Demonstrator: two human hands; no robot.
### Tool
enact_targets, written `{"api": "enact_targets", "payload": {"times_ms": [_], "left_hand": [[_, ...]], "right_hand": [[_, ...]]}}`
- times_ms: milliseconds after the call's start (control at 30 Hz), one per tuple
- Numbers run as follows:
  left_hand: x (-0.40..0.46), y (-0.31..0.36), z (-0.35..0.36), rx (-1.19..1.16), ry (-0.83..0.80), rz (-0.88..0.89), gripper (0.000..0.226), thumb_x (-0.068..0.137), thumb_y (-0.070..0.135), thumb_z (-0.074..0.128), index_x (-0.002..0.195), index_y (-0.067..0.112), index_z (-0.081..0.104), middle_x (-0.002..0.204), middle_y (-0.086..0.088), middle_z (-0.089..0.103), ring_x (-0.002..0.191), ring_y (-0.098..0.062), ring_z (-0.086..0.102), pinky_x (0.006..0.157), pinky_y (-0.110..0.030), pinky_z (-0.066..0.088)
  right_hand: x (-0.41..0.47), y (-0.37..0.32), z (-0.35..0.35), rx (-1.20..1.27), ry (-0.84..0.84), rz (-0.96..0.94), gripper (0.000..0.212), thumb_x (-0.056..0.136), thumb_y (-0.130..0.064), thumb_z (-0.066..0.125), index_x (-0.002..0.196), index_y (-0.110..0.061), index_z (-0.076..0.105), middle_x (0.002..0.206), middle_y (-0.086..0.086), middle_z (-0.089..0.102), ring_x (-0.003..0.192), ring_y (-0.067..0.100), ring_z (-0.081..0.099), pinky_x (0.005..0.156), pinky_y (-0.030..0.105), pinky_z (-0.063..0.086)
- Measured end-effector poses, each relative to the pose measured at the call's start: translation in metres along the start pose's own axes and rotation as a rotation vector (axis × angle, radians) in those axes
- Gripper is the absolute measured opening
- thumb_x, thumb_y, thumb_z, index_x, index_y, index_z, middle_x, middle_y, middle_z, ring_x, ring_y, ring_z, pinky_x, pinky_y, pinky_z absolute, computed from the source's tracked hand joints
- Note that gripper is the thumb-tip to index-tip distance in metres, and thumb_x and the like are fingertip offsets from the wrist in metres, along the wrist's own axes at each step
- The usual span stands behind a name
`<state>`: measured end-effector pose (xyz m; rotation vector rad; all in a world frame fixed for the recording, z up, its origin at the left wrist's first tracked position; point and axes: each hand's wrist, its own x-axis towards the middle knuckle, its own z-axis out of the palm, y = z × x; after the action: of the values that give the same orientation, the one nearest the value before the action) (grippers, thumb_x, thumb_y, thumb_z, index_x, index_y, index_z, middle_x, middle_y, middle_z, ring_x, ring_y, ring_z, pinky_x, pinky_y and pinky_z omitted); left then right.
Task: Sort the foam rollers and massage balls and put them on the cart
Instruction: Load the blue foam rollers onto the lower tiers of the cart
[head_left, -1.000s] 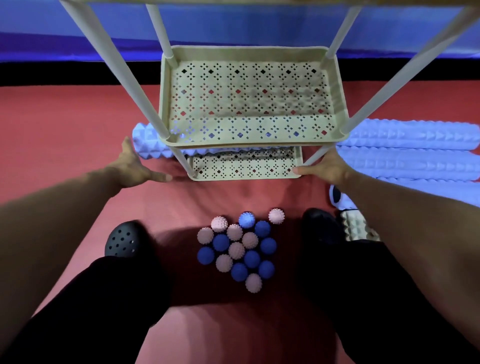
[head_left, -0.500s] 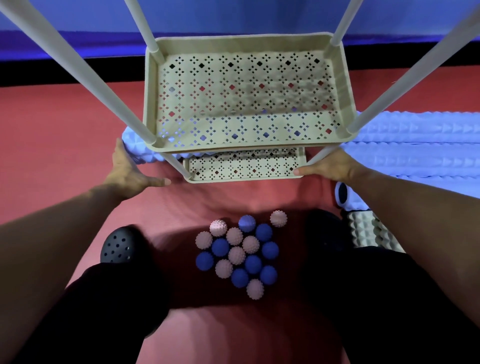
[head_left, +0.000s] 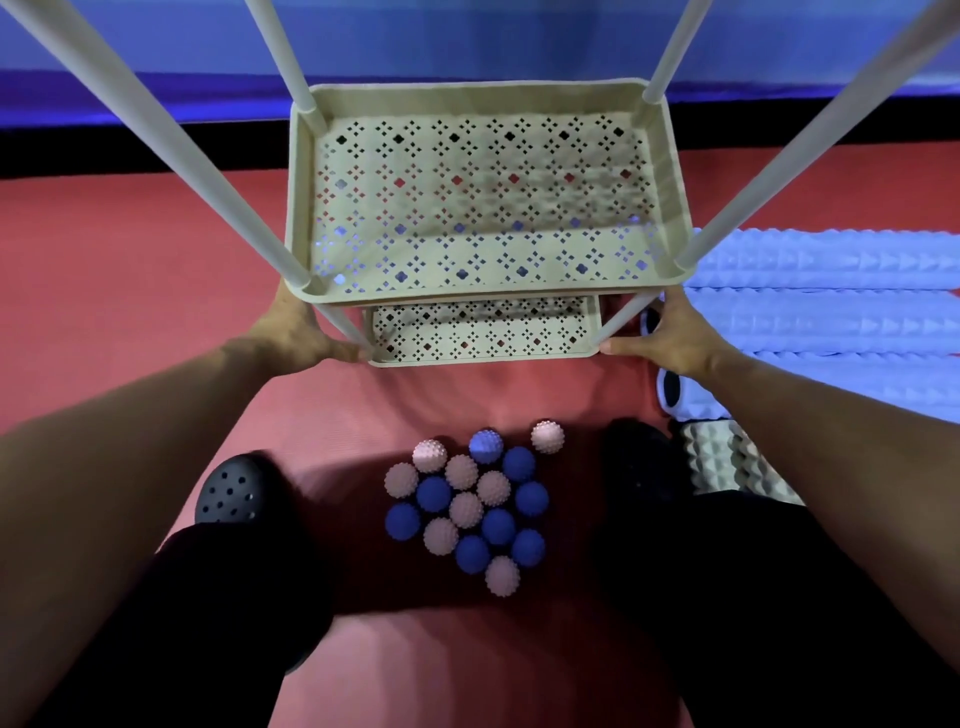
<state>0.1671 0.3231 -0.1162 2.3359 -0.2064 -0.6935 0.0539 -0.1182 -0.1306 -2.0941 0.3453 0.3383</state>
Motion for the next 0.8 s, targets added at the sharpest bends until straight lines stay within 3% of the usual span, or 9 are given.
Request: {"api": "enact_targets", "payload": {"times_ms": [133,200,267,333,400,467,500,600,800], "left_hand": [[-0.003,0.000,0.002,0.143,-0.073,-0.108,0.111,0.051,0.033,0.099,0.146,0.012,0.046,0.149,-0.007,0.038,0.139,-0.026,0.037,0.117,-0.032,0.031],[-0.004,0.005,0.002,0.211,-0.111,-0.141,0.113,0.046,0.050,0.097,0.143,0.017,0.051,0.151,-0.011,0.035,0.143,-0.032,0.029,0.123,-0.041,0.023],[-0.007,0.009,0.004,0.247,-0.101,-0.184,0.120,0.043,0.067,0.091,0.144,0.019,0.050,0.156,-0.016,0.028,0.148,-0.038,0.017,0.126,-0.046,0.015],[-0.015,0.012,0.014,0.404,-0.093,-0.266,0.124,0.061,0.076,0.079,0.156,0.015,0.028,0.162,-0.022,0.012,0.151,-0.040,0.000,0.126,-0.046,0.007],[-0.029,0.018,0.030,0.569,-0.131,-0.393,0.123,0.076,0.082,0.057,0.159,0.004,0.010,0.159,-0.029,0.014,0.147,-0.043,0.014,0.120,-0.045,0.022],[-0.046,0.032,0.052,0.543,-0.185,-0.478,0.116,0.080,0.083,0.049,0.153,-0.003,0.023,0.151,-0.029,0.036,0.137,-0.041,0.040,0.108,-0.042,0.038],[-0.053,0.041,0.064,0.515,-0.218,-0.469,0.108,0.083,0.080,0.049,0.150,-0.003,0.031,0.149,-0.026,0.044,0.133,-0.039,0.047,0.105,-0.041,0.043],[-0.066,0.072,0.099,0.520,-0.269,-0.273,0.089,0.090,0.074,0.043,0.148,0.008,0.037,0.147,-0.019,0.049,0.131,-0.035,0.051,0.107,-0.046,0.044],[-0.053,0.138,0.164,0.394,-0.232,-0.071,0.074,0.095,0.069,0.039,0.146,0.015,0.039,0.147,-0.014,0.049,0.129,-0.034,0.052,0.107,-0.042,0.043]], "right_hand": [[-0.004,-0.003,0.002,-0.065,-0.055,-0.035,0.110,0.065,0.002,0.091,0.150,-0.009,0.022,0.119,-0.025,0.042,0.097,-0.036,0.045,0.074,-0.007,0.038],[-0.009,-0.005,-0.007,-0.134,-0.076,-0.043,0.116,0.064,0.001,0.092,0.153,-0.013,0.019,0.133,-0.024,0.039,0.111,-0.032,0.041,0.088,-0.003,0.038],[-0.015,-0.010,-0.026,-0.224,-0.124,-0.026,0.122,0.065,-0.009,0.094,0.157,-0.016,0.014,0.153,-0.015,0.031,0.135,-0.013,0.032,0.112,0.014,0.031],[-0.023,-0.013,-0.053,-0.399,-0.211,0.021,0.125,0.068,-0.021,0.093,0.160,-0.017,0.009,0.164,-0.006,0.020,0.147,0.008,0.025,0.116,0.024,0.027],[-0.031,-0.014,-0.079,-0.578,-0.306,0.031,0.110,0.073,-0.024,0.090,0.158,-0.019,0.020,0.157,-0.007,0.032,0.141,0.019,0.038,0.103,0.016,0.031],[-0.040,-0.018,-0.101,-0.695,-0.389,0.042,0.086,0.076,-0.025,0.086,0.147,-0.032,0.038,0.139,-0.007,0.047,0.128,0.022,0.049,0.105,0.025,0.038],[-0.044,-0.020,-0.109,-0.731,-0.425,0.062,0.078,0.078,-0.026,0.085,0.142,-0.036,0.042,0.134,-0.005,0.051,0.125,0.022,0.052,0.105,0.030,0.041],[-0.049,-0.019,-0.116,-0.758,-0.490,0.125,0.081,0.081,-0.029,0.082,0.150,-0.023,0.040,0.146,0.001,0.051,0.130,0.025,0.052,0.093,0.014,0.040],[-0.046,0.019,-0.103,-0.736,-0.475,0.266,0.072,0.083,-0.036,0.079,0.145,-0.020,0.048,0.140,0.010,0.057,0.121,0.032,0.060,0.098,0.038,0.050]]}}
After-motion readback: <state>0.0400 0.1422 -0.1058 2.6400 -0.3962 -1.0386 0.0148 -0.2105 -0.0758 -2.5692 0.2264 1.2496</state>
